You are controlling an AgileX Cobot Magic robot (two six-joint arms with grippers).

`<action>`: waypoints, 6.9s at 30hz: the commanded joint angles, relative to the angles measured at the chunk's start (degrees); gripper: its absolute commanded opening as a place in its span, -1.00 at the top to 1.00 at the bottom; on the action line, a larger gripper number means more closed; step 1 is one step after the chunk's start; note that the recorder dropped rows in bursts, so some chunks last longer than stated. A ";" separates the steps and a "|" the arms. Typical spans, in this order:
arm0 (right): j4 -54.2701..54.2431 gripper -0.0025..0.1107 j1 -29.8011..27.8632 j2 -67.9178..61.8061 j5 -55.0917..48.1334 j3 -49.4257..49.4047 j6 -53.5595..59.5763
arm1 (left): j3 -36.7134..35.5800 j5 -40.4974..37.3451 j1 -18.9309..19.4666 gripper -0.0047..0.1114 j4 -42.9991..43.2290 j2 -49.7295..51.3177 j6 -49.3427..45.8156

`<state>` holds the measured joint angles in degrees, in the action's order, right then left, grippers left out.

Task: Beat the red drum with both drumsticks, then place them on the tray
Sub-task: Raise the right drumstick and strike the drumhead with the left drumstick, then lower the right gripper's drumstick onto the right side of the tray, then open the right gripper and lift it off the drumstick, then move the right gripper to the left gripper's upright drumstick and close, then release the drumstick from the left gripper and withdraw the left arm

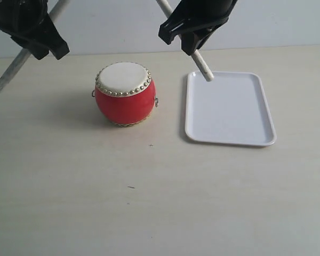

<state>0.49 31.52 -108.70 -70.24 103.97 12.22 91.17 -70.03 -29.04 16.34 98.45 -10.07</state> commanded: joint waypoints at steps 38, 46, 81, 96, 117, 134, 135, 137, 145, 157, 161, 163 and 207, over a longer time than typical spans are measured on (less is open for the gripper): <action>-6.43 0.96 -14.69 -7.84 0.27 0.42 -16.59 | -22.54 40.62 0.51 0.92 -6.96 -2.45 6.20; -4.66 0.96 -17.52 -16.55 0.27 0.42 -21.96 | -22.54 40.08 0.51 0.92 -8.16 -2.79 6.20; -4.59 0.96 -24.91 -26.04 0.27 0.42 -19.82 | -22.54 41.08 0.51 0.92 -9.76 -2.79 6.09; -4.81 0.01 -24.91 -25.51 0.27 0.42 -17.90 | -22.54 41.94 0.51 0.92 -9.76 -2.79 6.09; -52.61 0.01 -24.91 -14.18 0.27 -7.60 46.29 | -22.54 35.11 0.53 0.92 -38.36 -2.79 -25.81; -81.95 0.01 -23.81 -15.50 0.27 -24.25 86.13 | -22.54 16.47 13.18 0.92 -81.81 -3.80 -59.59; -81.95 0.01 -23.33 -15.76 0.27 -24.25 86.13 | -22.54 15.34 13.37 0.92 -83.62 -3.80 -60.61; -82.10 0.01 -22.04 -16.17 0.27 -24.25 86.13 | -22.54 14.70 13.65 0.92 -85.25 -3.80 -61.85; -86.39 0.01 -16.85 -15.90 0.27 -24.25 86.87 | -22.54 14.22 15.46 0.92 -86.92 -3.80 -64.39; -86.17 0.01 -16.49 -14.35 0.27 -25.93 90.09 | -24.77 11.17 20.10 0.92 -94.24 -3.80 -72.47; -87.33 0.01 -14.62 -12.93 0.27 -25.93 89.87 | -25.08 10.99 20.10 0.92 -94.51 -3.80 -73.50; -87.17 0.01 -12.77 -10.79 0.27 -25.93 90.52 | -25.20 10.95 20.10 0.92 -94.51 -3.80 -73.62; -94.62 0.96 -7.15 -9.33 0.27 -25.93 86.61 | -25.84 7.29 16.96 0.92 -96.75 -3.80 -75.07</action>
<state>-91.00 24.55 -118.42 -71.17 78.29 100.70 65.56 -61.20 -11.64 -79.92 95.28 -84.66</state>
